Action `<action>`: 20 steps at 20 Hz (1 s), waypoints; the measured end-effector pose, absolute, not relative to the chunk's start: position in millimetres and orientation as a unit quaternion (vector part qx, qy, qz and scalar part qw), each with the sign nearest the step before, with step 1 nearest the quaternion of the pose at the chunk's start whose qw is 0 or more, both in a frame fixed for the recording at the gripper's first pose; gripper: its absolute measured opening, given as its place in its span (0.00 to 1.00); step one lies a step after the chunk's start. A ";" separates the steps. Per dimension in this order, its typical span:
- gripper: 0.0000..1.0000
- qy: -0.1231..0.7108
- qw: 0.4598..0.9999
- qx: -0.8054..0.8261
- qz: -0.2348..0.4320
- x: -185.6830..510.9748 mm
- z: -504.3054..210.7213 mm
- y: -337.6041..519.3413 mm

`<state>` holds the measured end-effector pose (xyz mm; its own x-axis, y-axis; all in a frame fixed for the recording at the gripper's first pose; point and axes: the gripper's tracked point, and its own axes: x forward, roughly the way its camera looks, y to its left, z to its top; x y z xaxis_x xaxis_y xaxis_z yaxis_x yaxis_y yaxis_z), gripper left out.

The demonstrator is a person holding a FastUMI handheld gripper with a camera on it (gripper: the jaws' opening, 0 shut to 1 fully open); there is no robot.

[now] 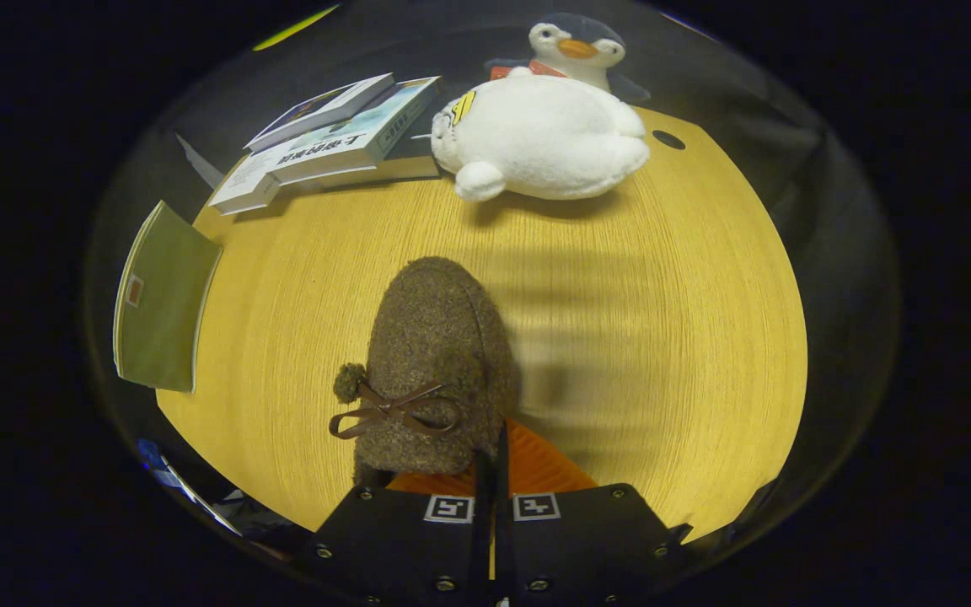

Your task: Open the storage box then place both shoes into the box .Put the left shoe in first, then the right shoe, with the right side of both shoes facing outward in a uniform manner.

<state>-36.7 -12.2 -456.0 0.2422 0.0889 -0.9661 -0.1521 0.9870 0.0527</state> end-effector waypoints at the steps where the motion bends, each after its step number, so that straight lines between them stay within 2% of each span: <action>1: 0.03 0.608 0.789 -0.028 0.081 -35.5 -450.8 -7.8; 12: 0.03 0.588 0.800 -0.026 0.118 -31.7 -370.2 68.2; 20: 0.03 0.580 0.798 -0.036 0.159 -24.9 -336.5 139.4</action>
<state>-24.9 139.4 -336.5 0.2768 0.2125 -0.9371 -0.2964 0.9466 0.1271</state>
